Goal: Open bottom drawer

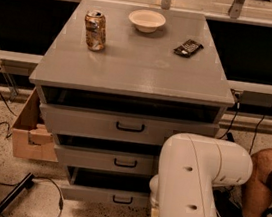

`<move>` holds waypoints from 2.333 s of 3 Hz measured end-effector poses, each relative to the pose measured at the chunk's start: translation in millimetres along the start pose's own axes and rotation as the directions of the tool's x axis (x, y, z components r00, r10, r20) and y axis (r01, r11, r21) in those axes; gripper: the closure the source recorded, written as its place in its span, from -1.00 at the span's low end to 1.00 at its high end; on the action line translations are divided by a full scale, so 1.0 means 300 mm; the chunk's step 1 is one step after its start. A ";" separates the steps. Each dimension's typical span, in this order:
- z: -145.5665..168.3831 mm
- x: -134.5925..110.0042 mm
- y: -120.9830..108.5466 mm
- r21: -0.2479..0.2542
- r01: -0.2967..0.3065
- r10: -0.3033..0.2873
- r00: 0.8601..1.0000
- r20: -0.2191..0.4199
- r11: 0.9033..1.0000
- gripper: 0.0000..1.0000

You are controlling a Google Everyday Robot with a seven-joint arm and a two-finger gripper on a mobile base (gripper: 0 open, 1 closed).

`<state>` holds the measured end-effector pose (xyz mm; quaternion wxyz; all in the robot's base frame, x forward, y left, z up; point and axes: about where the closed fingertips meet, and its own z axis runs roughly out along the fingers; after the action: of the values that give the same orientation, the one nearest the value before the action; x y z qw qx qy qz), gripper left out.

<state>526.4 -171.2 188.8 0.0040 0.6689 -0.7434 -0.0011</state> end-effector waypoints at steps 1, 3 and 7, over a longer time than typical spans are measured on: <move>-0.019 -0.043 0.047 0.017 0.024 -0.024 0.999 0.023 1.000 0.21; -0.049 -0.051 0.117 0.060 0.014 -0.018 0.998 0.060 0.998 1.00; -0.024 -0.077 0.324 0.080 -0.184 0.174 0.978 0.112 0.980 1.00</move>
Offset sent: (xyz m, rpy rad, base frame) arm -0.0966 0.0476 0.0175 0.0642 -0.1575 -0.0223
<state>432.4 -138.1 196.7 -0.0647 0.5977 -0.7991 -0.0020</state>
